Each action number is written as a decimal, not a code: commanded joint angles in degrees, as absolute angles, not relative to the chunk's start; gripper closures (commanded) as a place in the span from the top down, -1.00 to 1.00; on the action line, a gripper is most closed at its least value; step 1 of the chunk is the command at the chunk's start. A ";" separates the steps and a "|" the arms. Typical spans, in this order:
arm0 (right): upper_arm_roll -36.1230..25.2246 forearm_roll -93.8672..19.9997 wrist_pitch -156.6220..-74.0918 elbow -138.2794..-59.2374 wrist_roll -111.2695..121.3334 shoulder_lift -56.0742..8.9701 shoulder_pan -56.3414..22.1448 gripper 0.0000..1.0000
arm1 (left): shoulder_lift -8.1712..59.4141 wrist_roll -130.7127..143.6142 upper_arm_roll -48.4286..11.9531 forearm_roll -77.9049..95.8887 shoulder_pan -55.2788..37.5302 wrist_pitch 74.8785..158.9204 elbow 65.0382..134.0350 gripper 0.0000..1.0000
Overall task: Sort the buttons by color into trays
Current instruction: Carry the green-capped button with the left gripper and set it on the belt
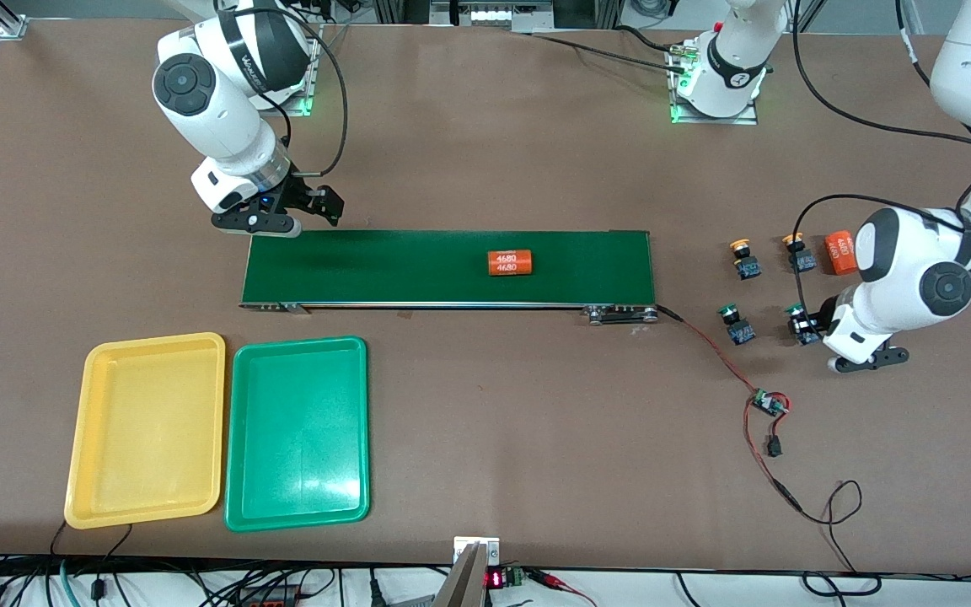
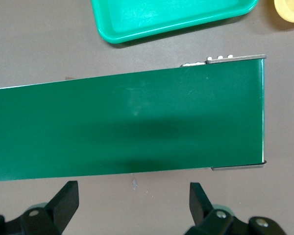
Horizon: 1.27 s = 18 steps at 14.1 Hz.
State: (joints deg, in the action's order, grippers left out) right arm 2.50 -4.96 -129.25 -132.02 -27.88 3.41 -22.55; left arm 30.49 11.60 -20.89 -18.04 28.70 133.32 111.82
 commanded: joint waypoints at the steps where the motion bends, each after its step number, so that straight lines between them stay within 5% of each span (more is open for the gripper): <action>1: 2.20 -4.48 -129.55 -131.84 -29.00 3.43 -23.03 1.00 | 25.59 8.61 -21.09 -18.55 25.32 132.45 113.46 -1.00; 8: 2.20 -4.48 -129.38 -131.84 -29.00 3.60 -22.94 1.00 | 19.07 9.23 -31.11 -17.67 17.07 125.25 114.61 -1.00; 18: 2.11 -4.48 -129.37 -131.84 -29.00 3.60 -22.85 1.00 | 20.56 23.17 -31.20 -7.47 1.77 125.77 116.19 -0.99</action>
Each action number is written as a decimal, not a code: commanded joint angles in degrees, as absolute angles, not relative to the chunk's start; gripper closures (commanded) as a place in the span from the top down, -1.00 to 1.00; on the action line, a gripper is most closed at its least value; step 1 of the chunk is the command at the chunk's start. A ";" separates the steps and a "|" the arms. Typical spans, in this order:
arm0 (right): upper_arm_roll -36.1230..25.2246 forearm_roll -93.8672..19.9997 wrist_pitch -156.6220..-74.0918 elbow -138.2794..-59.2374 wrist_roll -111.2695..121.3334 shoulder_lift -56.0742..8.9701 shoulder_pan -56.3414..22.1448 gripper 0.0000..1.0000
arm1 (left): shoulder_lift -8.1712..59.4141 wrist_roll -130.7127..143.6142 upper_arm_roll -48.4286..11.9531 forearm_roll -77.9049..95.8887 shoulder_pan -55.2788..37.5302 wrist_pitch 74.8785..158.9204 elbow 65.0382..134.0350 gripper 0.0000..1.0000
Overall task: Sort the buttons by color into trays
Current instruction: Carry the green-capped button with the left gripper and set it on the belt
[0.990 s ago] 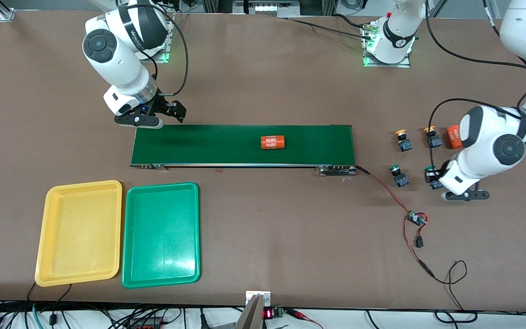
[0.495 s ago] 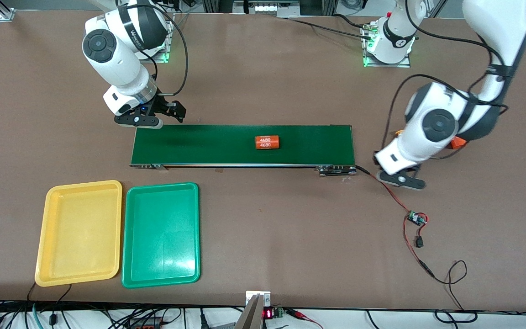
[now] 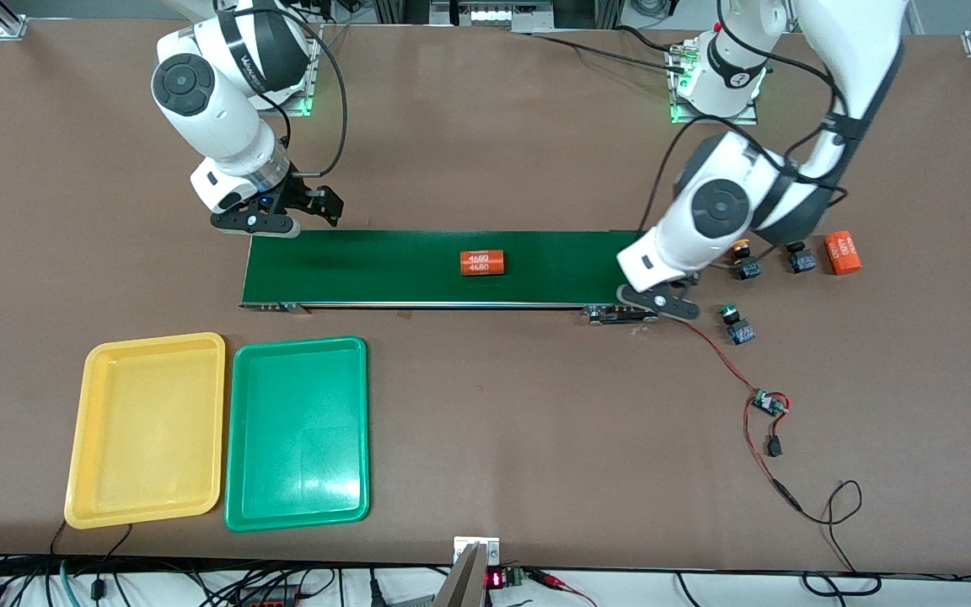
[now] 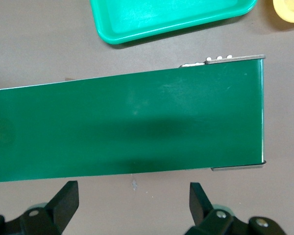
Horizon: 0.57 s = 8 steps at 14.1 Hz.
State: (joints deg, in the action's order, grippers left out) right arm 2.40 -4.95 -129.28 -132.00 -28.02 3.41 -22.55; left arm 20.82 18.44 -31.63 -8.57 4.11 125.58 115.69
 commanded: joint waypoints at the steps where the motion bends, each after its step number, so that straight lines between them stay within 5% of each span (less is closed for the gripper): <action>1: 2.20 -4.48 -129.37 -131.84 -29.00 3.60 -22.85 1.00 | 20.74 24.07 -31.20 -7.38 1.50 125.86 116.63 -0.99; 6: 2.11 -4.48 -129.29 -131.84 -29.00 3.60 -22.85 1.00 | 23.20 23.55 -31.11 -7.73 -0.79 129.37 118.21 -0.89; 7: 2.11 -4.48 -129.29 -131.84 -29.00 3.60 -22.76 1.00 | 23.29 23.55 -31.11 -7.73 -0.96 129.55 118.21 -0.68; 8: 2.11 -4.48 -129.20 -131.84 -29.00 3.60 -22.85 1.00 | 23.29 23.82 -31.11 -7.73 -1.05 129.55 118.04 0.12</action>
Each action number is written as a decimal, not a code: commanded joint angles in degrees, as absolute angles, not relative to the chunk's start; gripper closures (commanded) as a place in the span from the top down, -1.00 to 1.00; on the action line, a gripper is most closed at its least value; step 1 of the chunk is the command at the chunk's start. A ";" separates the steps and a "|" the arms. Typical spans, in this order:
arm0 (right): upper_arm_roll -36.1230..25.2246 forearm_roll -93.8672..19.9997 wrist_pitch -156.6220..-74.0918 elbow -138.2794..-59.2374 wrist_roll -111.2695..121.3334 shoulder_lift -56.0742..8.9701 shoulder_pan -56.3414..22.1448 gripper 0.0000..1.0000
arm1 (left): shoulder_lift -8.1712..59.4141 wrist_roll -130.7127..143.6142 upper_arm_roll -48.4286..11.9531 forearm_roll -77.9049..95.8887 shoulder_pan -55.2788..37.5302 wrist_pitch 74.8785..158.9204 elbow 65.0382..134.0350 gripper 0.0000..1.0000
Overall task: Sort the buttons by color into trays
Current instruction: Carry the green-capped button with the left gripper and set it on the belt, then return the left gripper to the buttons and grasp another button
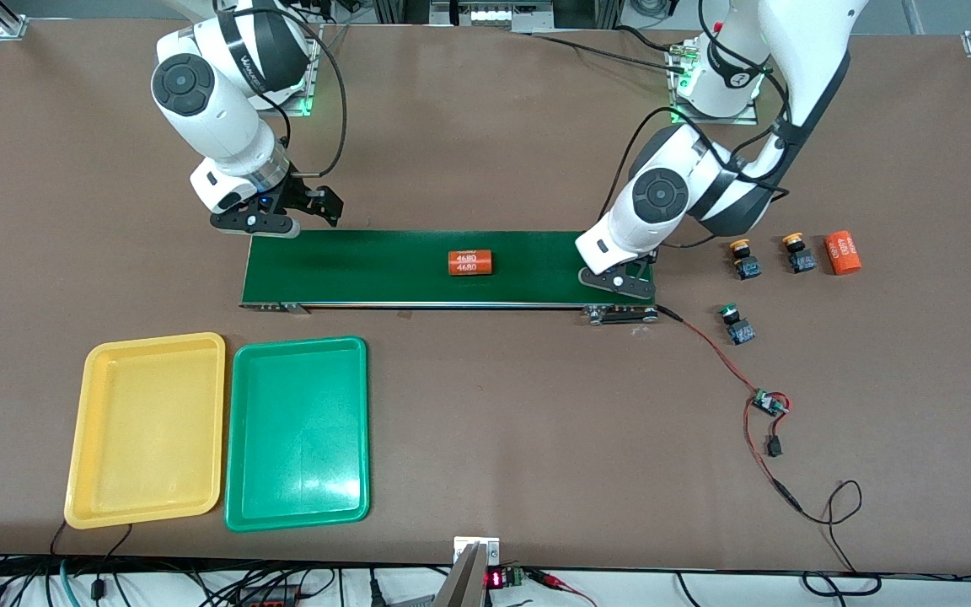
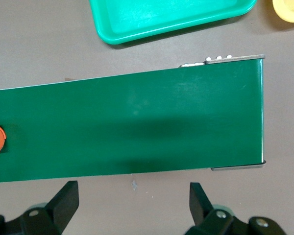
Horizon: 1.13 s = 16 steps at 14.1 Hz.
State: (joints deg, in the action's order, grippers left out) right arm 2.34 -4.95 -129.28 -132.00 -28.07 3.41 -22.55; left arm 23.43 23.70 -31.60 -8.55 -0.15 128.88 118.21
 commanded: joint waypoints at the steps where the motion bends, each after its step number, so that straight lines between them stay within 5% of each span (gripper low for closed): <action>1: 2.20 -4.48 -129.11 -131.84 -29.00 3.60 -22.85 1.00 | 22.68 23.38 -31.20 -7.82 -0.97 129.46 117.86 0.98; 7: 2.11 -4.48 -128.94 -131.84 -29.00 3.69 -22.76 1.00 | 16.52 23.47 -31.03 -8.08 10.94 129.02 117.33 1.00; 11: 2.11 -4.48 -128.94 -131.84 -29.00 3.69 -22.76 1.00 | 23.36 23.38 -28.75 -8.87 20.99 134.10 116.81 1.00; 16: 2.11 -4.48 -128.94 -131.84 -29.00 3.69 -22.76 1.00 | 32.86 23.38 -22.07 -12.39 21.01 139.92 111.63 1.00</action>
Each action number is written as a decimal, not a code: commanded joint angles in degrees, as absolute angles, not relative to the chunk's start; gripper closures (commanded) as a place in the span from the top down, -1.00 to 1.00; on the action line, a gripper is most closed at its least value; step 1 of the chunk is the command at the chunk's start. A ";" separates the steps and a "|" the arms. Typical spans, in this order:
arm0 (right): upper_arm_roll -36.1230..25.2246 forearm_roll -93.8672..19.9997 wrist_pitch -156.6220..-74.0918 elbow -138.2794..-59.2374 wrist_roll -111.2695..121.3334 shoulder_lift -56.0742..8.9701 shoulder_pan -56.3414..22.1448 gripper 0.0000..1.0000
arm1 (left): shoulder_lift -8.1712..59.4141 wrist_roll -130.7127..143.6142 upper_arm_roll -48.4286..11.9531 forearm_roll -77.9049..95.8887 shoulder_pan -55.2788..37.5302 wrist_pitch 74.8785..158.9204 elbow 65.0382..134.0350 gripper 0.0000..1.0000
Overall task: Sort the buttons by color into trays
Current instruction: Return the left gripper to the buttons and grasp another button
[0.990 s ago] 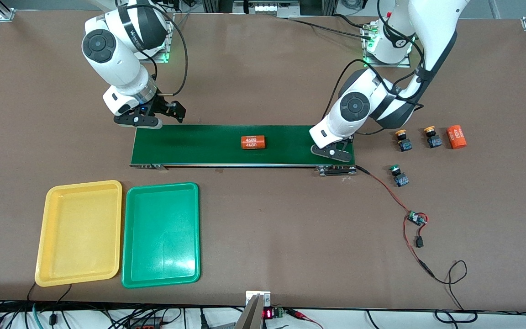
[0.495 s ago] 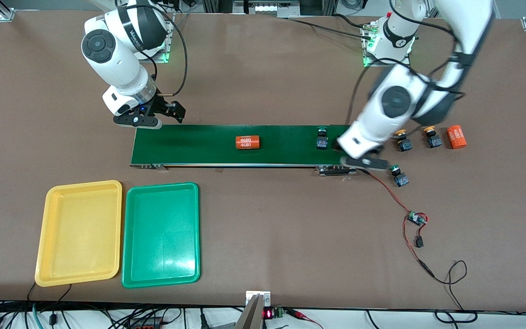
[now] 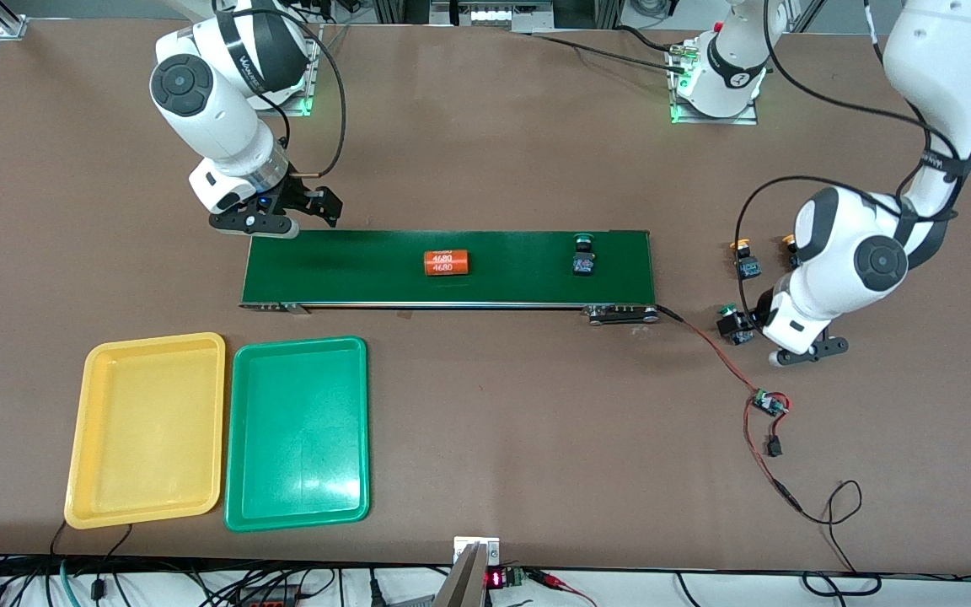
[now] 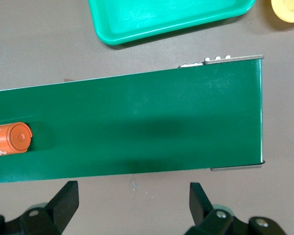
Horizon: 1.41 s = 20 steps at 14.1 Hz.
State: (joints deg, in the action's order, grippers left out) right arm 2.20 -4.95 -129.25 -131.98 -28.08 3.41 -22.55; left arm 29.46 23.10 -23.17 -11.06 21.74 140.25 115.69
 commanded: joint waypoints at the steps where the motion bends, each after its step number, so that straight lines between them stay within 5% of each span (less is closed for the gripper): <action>1: 2.11 -4.48 -128.94 -131.84 -28.92 3.69 -22.76 1.00 | 33.65 23.38 -21.89 -12.31 21.01 139.92 111.62 1.00; 5: 2.11 -4.48 -128.94 -131.84 -28.92 3.69 -22.76 1.00 | 34.36 24.26 -21.62 -12.22 21.09 139.22 112.32 1.00; 9: 2.11 -4.48 -128.94 -131.84 -28.92 3.69 -22.68 1.00 | 34.37 24.08 -21.62 -12.04 21.09 139.13 114.26 0.59; 14: 2.11 -4.40 -128.94 -131.92 -28.92 3.69 -22.68 1.00 | 32.70 24.79 -21.80 -11.60 20.75 135.45 114.26 -0.89; 20: 2.11 -4.39 -128.93 -131.92 -29.00 3.69 -22.68 1.00 | 24.36 24.61 -25.39 -11.43 13.56 128.43 114.17 -0.99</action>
State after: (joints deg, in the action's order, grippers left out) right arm 2.20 -4.93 -129.24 -131.99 -28.09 3.41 -22.55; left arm 28.78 23.91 -24.41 -11.28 17.82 132.58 113.41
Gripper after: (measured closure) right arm 0.000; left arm 0.586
